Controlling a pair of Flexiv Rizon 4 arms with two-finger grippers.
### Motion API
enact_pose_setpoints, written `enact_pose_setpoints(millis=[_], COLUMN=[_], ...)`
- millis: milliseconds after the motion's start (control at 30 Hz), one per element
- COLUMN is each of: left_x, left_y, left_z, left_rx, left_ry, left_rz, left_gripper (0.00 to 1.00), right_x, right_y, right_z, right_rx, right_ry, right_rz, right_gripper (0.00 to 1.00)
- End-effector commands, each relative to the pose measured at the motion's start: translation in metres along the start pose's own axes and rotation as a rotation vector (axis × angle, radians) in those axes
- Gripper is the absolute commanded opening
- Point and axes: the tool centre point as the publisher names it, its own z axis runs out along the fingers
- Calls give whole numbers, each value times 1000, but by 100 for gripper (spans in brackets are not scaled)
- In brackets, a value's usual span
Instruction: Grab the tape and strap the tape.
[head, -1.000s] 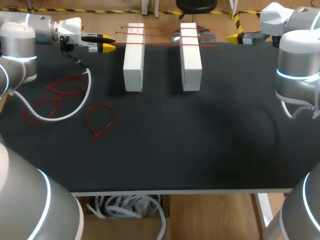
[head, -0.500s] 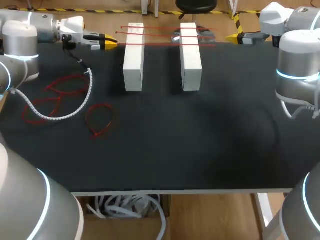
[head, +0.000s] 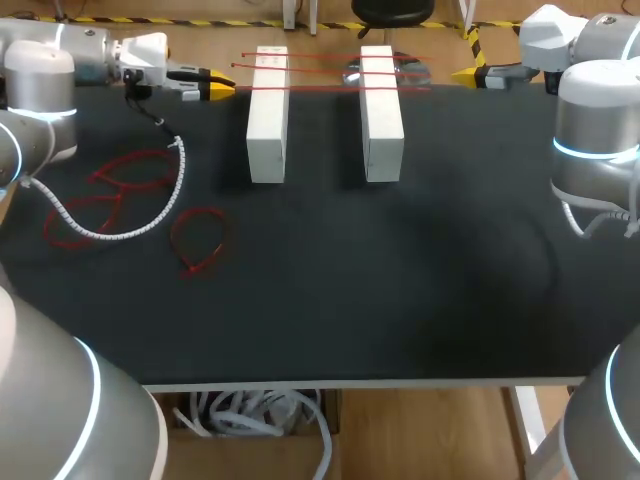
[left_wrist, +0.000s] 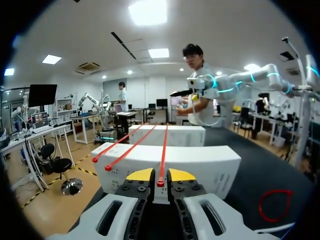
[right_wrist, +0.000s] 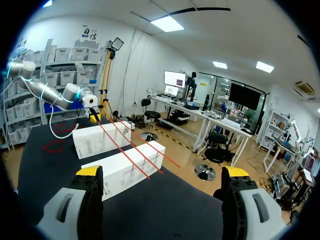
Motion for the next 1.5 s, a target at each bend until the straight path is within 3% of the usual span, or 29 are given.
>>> enact_pose_setpoints(millis=[33,400,533,567,1033,1233,1500], left_x=[-4,-3,-1,-1,2,6,15], left_y=[2,4,6,6,3,-5,-34], left_z=[1,2,3,3,4,3,-1], left_rx=[3,-6,-9,-9,-10,-8,34], left_ry=[12,22,27,29,44,37,19], left_rz=[0,1,0,0,8,37,50], left_gripper=[11,5,12,0,0,0,0], right_x=[0,0,0,0,0,0,0], right_y=[0,0,0,0,0,0,0], right_z=[0,0,0,0,0,0,0], right_rx=[0,0,0,0,0,0,0], right_ry=[0,0,0,0,0,0,0], right_rz=[0,0,0,0,0,0,0], right_gripper=[100,100,100,100,100,100,100])
